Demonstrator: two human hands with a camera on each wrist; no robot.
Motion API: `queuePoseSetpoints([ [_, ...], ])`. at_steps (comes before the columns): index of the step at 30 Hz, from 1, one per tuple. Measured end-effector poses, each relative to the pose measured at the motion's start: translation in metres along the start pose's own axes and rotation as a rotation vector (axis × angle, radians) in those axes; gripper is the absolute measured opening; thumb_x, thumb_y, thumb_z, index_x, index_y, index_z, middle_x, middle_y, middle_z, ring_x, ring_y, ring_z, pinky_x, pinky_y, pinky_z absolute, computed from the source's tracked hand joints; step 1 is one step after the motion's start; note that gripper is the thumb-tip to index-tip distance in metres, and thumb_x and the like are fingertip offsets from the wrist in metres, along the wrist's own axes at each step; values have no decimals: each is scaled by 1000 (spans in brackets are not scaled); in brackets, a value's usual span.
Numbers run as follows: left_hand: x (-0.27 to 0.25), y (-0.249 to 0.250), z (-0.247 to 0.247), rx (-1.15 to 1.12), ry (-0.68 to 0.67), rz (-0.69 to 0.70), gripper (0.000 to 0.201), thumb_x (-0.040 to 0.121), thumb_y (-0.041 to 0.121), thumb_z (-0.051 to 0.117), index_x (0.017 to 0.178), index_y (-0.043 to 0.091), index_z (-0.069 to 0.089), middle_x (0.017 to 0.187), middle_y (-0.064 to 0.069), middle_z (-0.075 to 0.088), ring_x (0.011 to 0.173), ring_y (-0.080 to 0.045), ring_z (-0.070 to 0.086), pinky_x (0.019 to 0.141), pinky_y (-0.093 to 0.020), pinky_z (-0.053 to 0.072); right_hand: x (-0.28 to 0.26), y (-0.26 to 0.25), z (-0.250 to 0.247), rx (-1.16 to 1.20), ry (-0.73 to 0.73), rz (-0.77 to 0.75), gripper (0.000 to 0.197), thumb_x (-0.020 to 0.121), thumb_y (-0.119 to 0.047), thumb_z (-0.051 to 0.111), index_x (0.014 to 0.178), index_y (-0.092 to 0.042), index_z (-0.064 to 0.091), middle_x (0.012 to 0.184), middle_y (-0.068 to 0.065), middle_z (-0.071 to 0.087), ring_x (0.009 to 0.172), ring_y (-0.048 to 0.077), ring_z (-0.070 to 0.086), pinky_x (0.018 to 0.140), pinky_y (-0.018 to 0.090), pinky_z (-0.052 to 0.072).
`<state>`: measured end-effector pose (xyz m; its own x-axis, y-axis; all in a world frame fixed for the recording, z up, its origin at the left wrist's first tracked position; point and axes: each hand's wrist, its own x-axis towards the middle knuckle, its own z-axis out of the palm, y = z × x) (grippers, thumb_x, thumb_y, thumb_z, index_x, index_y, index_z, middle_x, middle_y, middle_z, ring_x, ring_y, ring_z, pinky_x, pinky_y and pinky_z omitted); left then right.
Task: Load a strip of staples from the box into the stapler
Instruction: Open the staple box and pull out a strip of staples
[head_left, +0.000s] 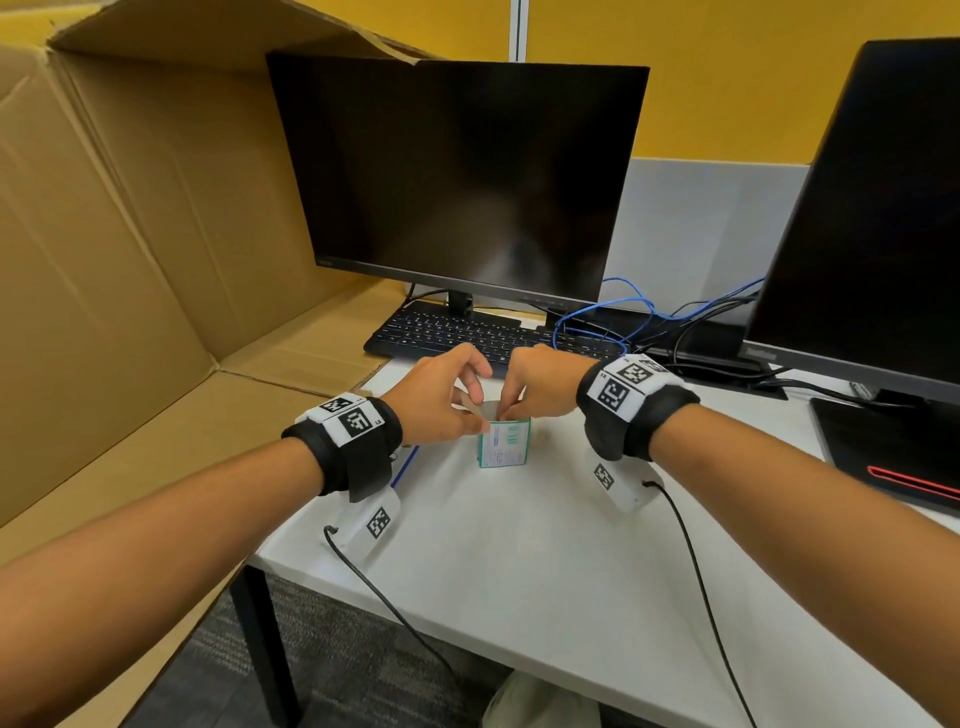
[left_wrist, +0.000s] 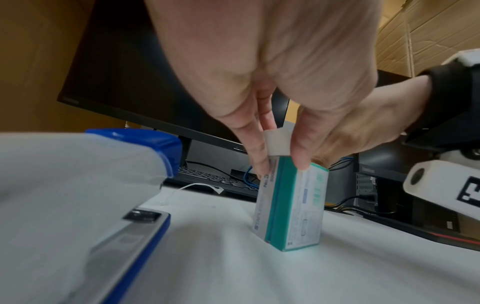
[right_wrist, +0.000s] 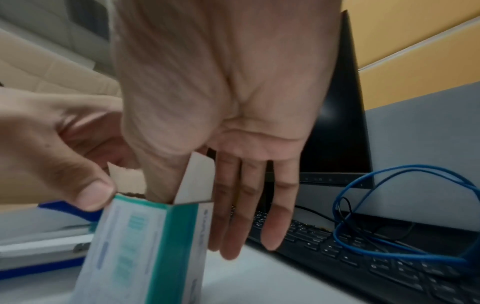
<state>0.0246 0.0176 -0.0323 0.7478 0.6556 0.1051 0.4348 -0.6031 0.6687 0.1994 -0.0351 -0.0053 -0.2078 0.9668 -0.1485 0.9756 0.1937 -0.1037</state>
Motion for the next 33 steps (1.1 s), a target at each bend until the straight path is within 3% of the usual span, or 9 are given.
queuePoseSetpoints([
  [5, 1, 0, 0, 8, -1, 1, 53, 73, 11, 80, 114, 23, 48, 99, -2, 64, 90, -23, 71, 78, -39, 62, 14, -3, -3, 9, -166, 66, 26, 93, -23, 55, 108, -20, 76, 109, 0, 75, 98, 17, 68, 81, 29, 57],
  [7, 1, 1, 0, 12, -6, -2, 53, 74, 10, 80, 115, 23, 47, 100, -3, 64, 91, -23, 70, 79, -38, 62, 13, -3, -5, 40, -204, 100, 29, 95, -30, 53, 107, -18, 76, 102, -2, 74, 82, 12, 70, 77, 32, 60],
  [9, 1, 1, 0, 18, -10, -11, 53, 75, 10, 79, 116, 22, 47, 101, -2, 64, 92, -22, 70, 80, -36, 61, 11, -2, -8, 55, -217, 124, 28, 95, -32, 54, 107, -17, 75, 92, -5, 71, 64, 6, 64, 69, 27, 58],
  [11, 1, 2, 0, 22, -7, -14, 53, 75, 10, 79, 116, 22, 47, 101, -2, 63, 92, -21, 69, 81, -36, 61, 9, -2, -10, 69, -201, 147, 25, 93, -30, 59, 105, -15, 75, 87, -4, 70, 61, 5, 62, 67, 25, 56],
  [16, 1, 2, 2, 25, 9, -14, 52, 76, 10, 78, 116, 21, 47, 100, -3, 63, 93, -22, 69, 79, -37, 62, 9, -3, -13, 128, -232, 177, 22, 92, -21, 60, 106, -13, 75, 99, 2, 73, 81, 13, 67, 74, 29, 60],
  [24, 2, 1, 5, 28, 34, -1, 51, 75, 10, 78, 114, 21, 47, 98, -3, 63, 94, -26, 68, 78, -42, 62, 4, 1, -13, 187, -285, 174, 28, 97, -18, 50, 114, -11, 71, 110, 2, 71, 97, 16, 70, 80, 36, 61],
  [27, 3, 1, 6, 20, 37, -2, 53, 74, 10, 79, 115, 22, 47, 99, -3, 62, 94, -26, 67, 79, -42, 61, 4, -3, -13, 148, -269, 181, 30, 97, -16, 47, 117, -15, 70, 116, 3, 70, 96, 17, 70, 73, 30, 60],
  [31, 2, 1, 6, 12, 42, 20, 56, 72, 8, 79, 116, 21, 46, 97, -4, 63, 89, -28, 69, 77, -44, 61, 8, -10, -13, 70, -249, 165, 31, 95, -12, 50, 117, -15, 72, 114, 2, 71, 91, 16, 67, 44, 6, 45],
  [33, 2, 1, 6, 15, 52, 32, 56, 71, 7, 79, 116, 20, 47, 95, -5, 63, 87, -30, 69, 75, -46, 60, 12, -13, -13, 21, -220, 162, 30, 93, -12, 53, 113, -17, 73, 107, 1, 71, 87, 15, 63, 44, 9, 41],
])
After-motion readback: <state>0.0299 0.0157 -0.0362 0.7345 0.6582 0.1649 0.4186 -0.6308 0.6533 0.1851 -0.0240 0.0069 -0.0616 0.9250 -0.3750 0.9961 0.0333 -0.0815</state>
